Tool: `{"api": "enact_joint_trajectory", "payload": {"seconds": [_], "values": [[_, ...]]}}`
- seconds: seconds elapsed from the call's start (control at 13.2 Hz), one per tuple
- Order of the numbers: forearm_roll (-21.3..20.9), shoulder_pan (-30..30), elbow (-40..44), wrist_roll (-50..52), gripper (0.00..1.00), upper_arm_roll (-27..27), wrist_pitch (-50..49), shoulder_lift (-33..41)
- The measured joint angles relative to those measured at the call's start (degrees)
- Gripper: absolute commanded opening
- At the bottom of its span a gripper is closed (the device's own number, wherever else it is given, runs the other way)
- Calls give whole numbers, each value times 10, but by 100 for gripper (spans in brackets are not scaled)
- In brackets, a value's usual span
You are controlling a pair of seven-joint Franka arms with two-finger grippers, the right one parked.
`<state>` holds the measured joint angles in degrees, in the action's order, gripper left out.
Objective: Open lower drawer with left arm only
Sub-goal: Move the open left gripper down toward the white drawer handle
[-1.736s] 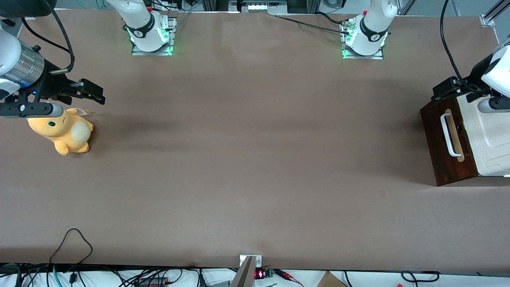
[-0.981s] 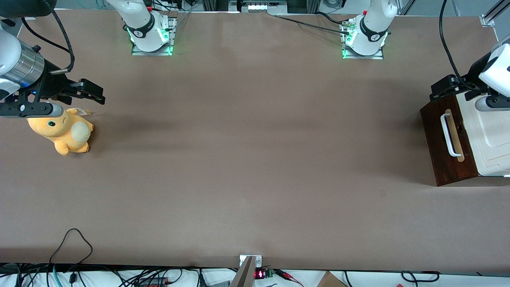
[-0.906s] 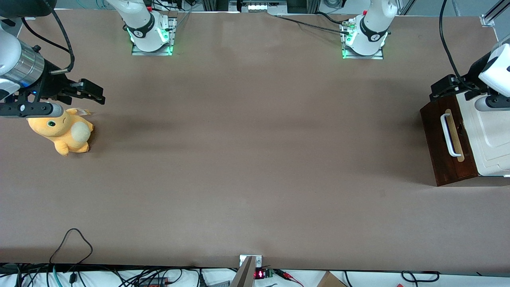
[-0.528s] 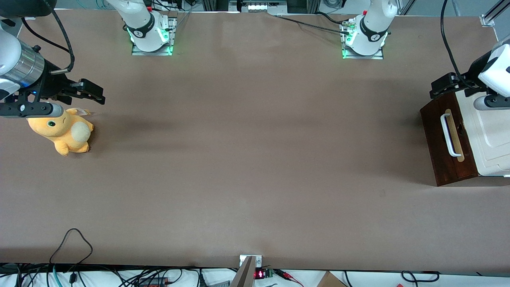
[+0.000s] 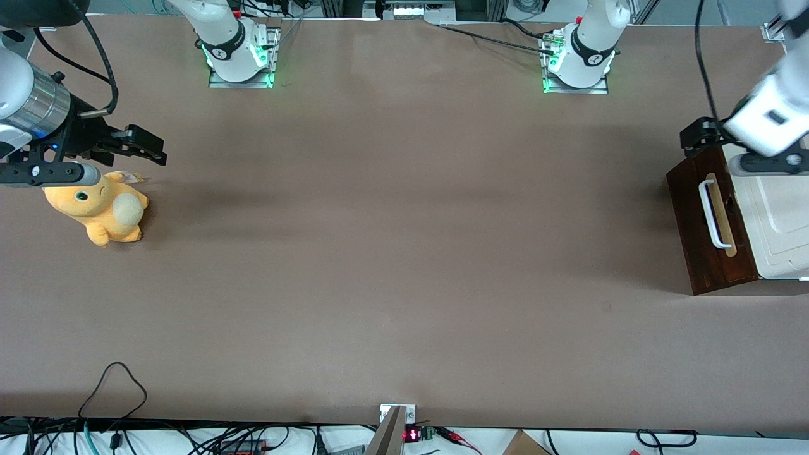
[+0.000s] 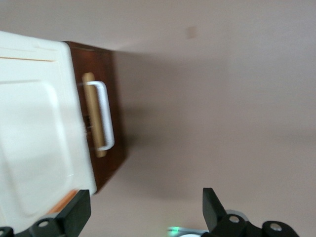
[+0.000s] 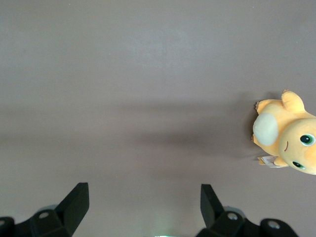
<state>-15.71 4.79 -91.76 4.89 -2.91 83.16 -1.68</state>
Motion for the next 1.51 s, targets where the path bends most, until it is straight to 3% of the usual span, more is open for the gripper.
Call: {"api": "enact_joint_trajectory", "payload": {"seconds": [0.3,0.68,1.13,1.51], "values": [[-142,1,-75,110,100,-57,-10,-19],[-269,1,-202,296,97,-104,-6,-51],[-358,1,-293,404,97,-113,44,-100],[-396,1,-315,421,97,-113,54,-132]]}}
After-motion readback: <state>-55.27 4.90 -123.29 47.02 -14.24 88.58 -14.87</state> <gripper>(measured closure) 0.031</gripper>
